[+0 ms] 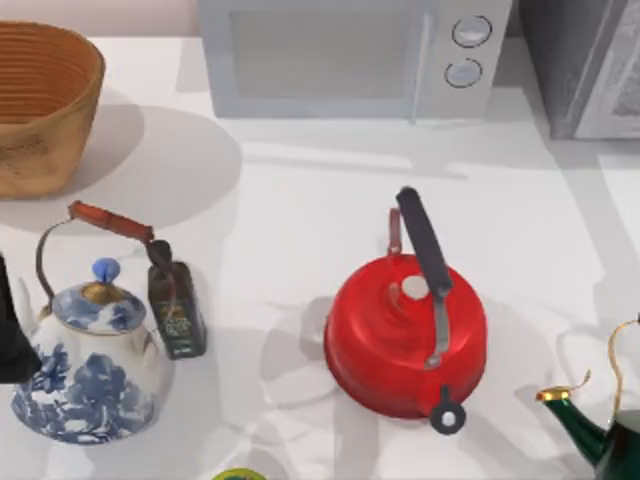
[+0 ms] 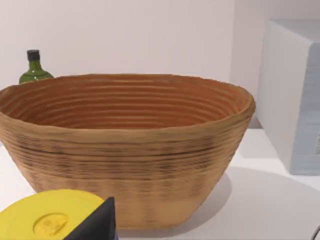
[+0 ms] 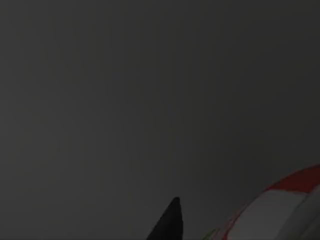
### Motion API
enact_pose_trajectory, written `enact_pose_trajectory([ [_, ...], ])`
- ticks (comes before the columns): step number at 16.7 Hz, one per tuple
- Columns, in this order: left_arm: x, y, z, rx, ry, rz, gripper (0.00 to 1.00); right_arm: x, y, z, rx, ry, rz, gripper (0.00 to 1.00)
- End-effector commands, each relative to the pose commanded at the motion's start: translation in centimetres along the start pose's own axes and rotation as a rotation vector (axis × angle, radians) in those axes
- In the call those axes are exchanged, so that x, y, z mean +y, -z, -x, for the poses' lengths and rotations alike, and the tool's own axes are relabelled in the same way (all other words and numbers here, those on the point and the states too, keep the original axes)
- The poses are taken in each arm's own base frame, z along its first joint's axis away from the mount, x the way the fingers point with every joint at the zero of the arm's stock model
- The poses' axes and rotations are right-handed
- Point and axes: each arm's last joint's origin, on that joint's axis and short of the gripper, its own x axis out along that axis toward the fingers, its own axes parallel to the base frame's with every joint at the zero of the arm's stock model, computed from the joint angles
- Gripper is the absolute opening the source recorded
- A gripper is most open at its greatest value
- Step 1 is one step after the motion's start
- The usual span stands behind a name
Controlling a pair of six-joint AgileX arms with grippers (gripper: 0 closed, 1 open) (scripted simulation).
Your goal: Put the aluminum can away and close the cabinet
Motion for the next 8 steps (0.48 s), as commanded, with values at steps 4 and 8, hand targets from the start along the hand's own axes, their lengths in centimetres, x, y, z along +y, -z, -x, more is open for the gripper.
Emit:
enact_pose_trajectory([
  [4,0.0,0.0,0.0,0.0,0.0,0.0,1.0,-0.1,1.0,-1.7,0.017,-0.006,-0.003,0.0],
  [8,0.0,0.0,0.0,0.0,0.0,0.0,1.0,-0.1,1.0,-1.7,0.017,-0.006,-0.003,0.0],
])
